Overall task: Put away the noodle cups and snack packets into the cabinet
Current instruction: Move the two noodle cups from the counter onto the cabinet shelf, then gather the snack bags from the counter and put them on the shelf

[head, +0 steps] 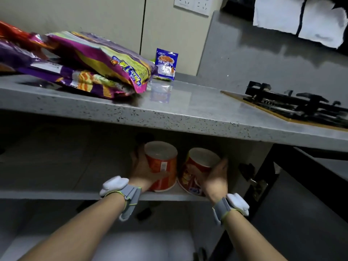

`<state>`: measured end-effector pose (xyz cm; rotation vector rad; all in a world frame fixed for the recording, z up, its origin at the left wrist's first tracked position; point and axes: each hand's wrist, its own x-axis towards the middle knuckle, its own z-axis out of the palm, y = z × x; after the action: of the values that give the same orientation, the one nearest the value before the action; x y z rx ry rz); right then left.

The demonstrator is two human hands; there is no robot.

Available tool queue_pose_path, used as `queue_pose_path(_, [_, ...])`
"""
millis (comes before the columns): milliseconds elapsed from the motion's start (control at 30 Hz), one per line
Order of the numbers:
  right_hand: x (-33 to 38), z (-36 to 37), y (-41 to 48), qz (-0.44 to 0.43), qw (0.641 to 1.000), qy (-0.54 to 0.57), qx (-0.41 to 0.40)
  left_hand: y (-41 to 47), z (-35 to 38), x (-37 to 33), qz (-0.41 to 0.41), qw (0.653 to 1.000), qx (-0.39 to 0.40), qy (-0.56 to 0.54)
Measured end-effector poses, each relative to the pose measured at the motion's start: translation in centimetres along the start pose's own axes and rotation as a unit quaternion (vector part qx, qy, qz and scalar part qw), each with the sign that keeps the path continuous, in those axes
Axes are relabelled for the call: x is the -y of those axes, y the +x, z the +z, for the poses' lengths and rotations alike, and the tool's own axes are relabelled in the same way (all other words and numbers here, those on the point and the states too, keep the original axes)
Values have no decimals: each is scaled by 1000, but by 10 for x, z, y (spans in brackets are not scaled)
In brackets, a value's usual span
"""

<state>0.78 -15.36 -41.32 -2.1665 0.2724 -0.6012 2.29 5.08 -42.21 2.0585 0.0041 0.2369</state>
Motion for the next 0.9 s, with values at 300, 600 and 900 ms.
queue_pose_path(300, [35,-26,-94,-43,982,-179,39,-82,-74,-34,4,994,47,96])
queue_pose_path(600, [175,-85,-155,-249,968,-15,-42,-148,-190,-104,225,971,22,84])
queue_pose_path(900, [289,-61,-112,-305,951,-42,19,-109,-280,-135,166,948,-221,157])
